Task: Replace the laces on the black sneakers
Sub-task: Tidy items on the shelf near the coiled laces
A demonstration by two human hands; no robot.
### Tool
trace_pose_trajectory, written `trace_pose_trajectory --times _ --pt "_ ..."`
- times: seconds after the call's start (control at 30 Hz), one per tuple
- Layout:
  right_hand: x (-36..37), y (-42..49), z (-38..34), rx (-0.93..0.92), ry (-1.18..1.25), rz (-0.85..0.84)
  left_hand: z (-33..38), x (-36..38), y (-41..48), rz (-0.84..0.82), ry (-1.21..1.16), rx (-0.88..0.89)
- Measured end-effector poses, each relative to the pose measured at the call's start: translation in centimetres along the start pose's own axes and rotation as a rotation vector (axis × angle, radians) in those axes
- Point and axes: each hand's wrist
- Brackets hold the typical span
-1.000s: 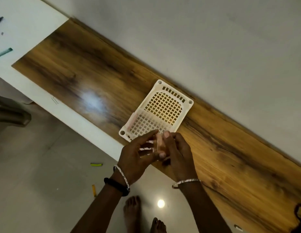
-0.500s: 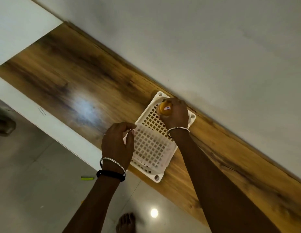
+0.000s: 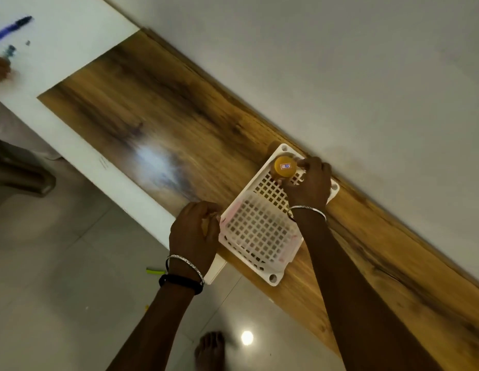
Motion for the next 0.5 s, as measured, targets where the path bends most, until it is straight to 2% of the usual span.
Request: trace_pose_trajectory --times 0.13,0.2,0.33,0.5 --pt "-2.3 -7.3 -1.6 -0.086 0.154 0.218 -2.1 -2.3 -3.3 0.039 -0.042 -0.079" --pt "-2.5 -12.4 -2.6 -0.146 0.191 0.216 -3.3 -3.9 -5.5 0.058 -0.037 -0.146" --pt "-0.9 -22.9 -2.9 -0.240 0.248 0.065 -6.8 -6.8 -10.7 0.090 -0.032 -0.282" --pt "2.8 -32.7 -0.6 -0.215 0.210 -0.251 -12.2 -8.8 -17.5 0.132 -0.001 -0.506"
Point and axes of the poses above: each hand's wrist, its own y-axis towards the middle knuckle, its own x-axis out of the palm, z = x × y, and after that the axes turned 1 degree about -z, right-handed
